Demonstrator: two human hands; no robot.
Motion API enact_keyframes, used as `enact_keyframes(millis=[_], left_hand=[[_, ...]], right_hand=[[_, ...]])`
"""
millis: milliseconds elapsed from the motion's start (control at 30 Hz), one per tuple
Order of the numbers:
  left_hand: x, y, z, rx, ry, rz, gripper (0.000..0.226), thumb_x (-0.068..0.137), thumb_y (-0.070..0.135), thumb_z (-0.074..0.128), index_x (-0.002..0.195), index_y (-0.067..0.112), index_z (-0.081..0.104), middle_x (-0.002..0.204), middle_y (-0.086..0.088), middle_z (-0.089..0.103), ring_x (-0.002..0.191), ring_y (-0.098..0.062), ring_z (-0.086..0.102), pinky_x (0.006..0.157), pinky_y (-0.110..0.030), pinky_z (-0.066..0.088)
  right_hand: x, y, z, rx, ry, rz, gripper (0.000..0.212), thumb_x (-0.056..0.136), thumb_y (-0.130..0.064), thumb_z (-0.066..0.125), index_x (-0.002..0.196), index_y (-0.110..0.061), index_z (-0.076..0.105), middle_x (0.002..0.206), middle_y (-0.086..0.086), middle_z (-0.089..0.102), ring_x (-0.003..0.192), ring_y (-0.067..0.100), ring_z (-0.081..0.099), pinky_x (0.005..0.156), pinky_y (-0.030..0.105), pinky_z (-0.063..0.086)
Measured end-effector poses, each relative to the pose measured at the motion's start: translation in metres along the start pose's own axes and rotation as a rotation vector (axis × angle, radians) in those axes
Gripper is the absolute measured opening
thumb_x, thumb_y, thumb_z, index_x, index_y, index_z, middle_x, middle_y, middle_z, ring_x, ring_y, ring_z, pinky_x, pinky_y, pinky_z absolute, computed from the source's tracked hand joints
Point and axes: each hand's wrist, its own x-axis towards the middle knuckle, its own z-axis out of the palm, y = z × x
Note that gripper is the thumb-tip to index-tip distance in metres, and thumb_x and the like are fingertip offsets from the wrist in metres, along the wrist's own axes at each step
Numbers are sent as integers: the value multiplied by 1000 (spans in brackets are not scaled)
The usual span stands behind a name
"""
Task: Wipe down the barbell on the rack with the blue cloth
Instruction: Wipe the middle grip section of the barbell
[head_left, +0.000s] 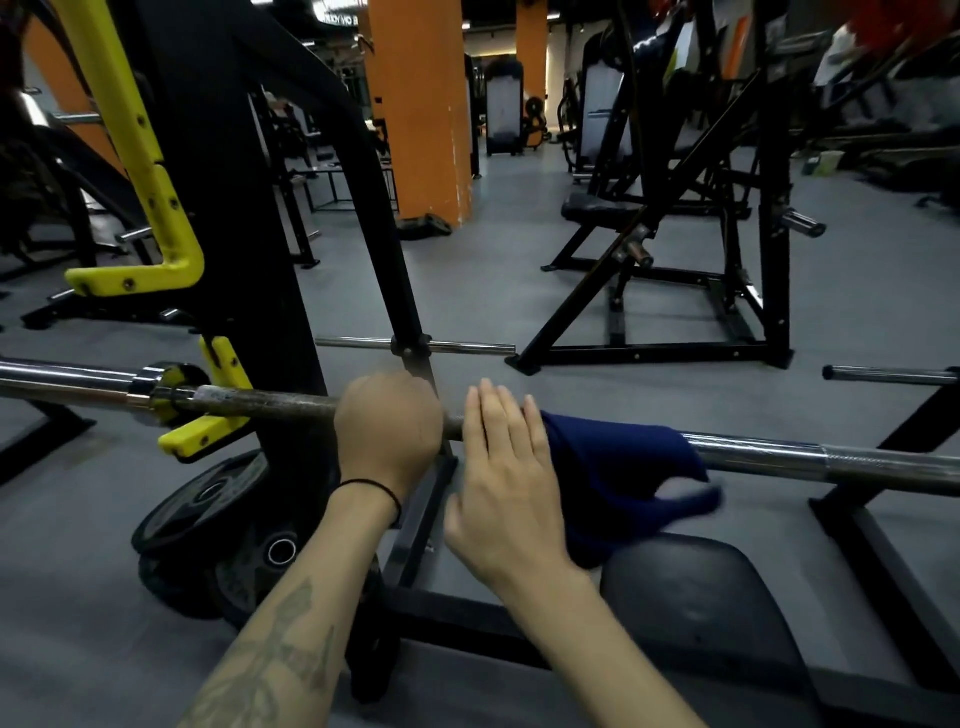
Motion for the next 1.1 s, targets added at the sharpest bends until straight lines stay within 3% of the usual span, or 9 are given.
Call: enact_keyframes(millis=[133,267,367,533,633,733,867,1100], left_hand=[[0,-3,-1,2,22,15,38,95,22,35,62,15,52,59,0,48,57,-16,34,64,-31,20],[1,-2,3,3,39,-8,38,94,22,35,61,13,52,57,-1,46,57,-18,34,64,-31,21],[1,1,4,13,48,-28,37,92,21,35,61,12,52,58,-3,48,57,-21,37,65,-33,25],[0,-2,-1,46,28,14,36,93,21,36,61,13,50,58,-5,50,56,-27,45,64,-37,31],[1,-3,-3,33,40,39,35,94,21,35,61,15,46,58,1,40,55,-21,34,62,-33,20],[2,-2,-1,3,63,12,36,94,20,35,60,13,46,58,1,37,58,-17,29,65,-30,17],[0,0,2,21,55,-18,37,93,19,36,60,11,49,56,-5,44,58,-18,30,66,-31,18],[0,2,-3,35,28,-2,37,94,20,35,59,11,45,56,-5,43,55,-25,35,64,-37,27]], right_hand=[[-13,48,-22,-73,-57,-143,96,72,-12,54,161,-2,21,165,17,31,154,28,26,127,44,9],[-43,100,-42,-131,38,78,90,68,-5,63,154,3,36,155,21,44,146,35,39,127,50,13],[-32,64,-27,-108,50,204,90,66,-10,72,150,3,42,150,22,48,144,38,40,126,54,9],[4,4,1,-32,1,-18,75,81,-20,42,152,3,40,151,22,48,145,37,40,125,49,10],[-13,43,-16,-78,-33,-96,80,81,-15,57,156,-2,35,157,17,43,148,34,37,126,47,13],[-45,91,-36,-135,25,58,92,69,-12,68,156,-4,37,157,16,43,148,34,36,126,50,15],[-51,94,-42,-161,82,248,86,73,-22,59,154,-1,39,155,17,44,149,35,34,127,54,10],[-1,18,3,-92,56,-31,83,82,-31,65,155,-3,36,155,14,44,147,31,36,126,48,8]])
